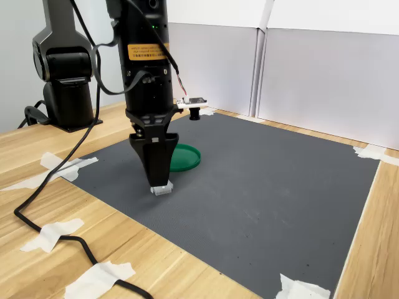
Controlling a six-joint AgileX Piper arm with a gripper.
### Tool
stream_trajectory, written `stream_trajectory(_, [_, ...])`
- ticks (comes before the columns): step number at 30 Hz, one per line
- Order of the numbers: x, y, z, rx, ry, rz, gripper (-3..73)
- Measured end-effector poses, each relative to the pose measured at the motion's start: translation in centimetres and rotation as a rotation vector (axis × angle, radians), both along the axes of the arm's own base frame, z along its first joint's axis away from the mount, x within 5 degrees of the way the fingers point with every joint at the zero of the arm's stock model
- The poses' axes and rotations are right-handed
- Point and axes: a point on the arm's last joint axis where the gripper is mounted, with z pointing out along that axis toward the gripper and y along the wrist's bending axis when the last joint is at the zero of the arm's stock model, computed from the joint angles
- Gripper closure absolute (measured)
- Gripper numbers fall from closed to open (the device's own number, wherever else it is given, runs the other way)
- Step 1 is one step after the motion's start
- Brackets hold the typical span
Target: Grasp a white terminal and put it on the green lid.
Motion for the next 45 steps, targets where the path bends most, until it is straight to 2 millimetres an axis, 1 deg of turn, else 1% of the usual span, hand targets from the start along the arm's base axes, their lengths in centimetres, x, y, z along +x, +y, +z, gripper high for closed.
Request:
stream_trajectory(4, [0.3,-0.1,-0.8,-0.001,0.009,0.002,1.3])
stream_trajectory(12, [0.7,-0.2,-1.5,-0.008,0.003,0.017,1.3])
stream_trajectory(18, [0.7,-0.2,-1.5,-0.011,0.004,0.028,1.3])
stream_trajectory(21, [0.7,-0.2,-1.6,-0.011,0.005,0.03,2.9])
stream_trajectory(23, [0.7,-0.2,-1.6,-0.008,0.009,0.028,6.1])
stream_trajectory(26, [0.6,-0.1,-1.7,-0.003,0.023,0.026,14.3])
stream_trajectory(29, [0.8,-0.1,-1.6,0.0,0.021,0.024,26.8])
stream_trajectory(32, [1.4,-0.3,-1.1,-0.005,-0.01,0.014,41.9])
stream_trajectory(35, [1.9,-0.4,-0.4,-0.007,-0.027,0.009,42.6])
stream_trajectory(39, [1.9,-0.4,0.2,-0.004,-0.03,0.005,42.6])
stream_trajectory(45, [0.5,0.3,2.9,0.047,-0.03,-0.007,42.6])
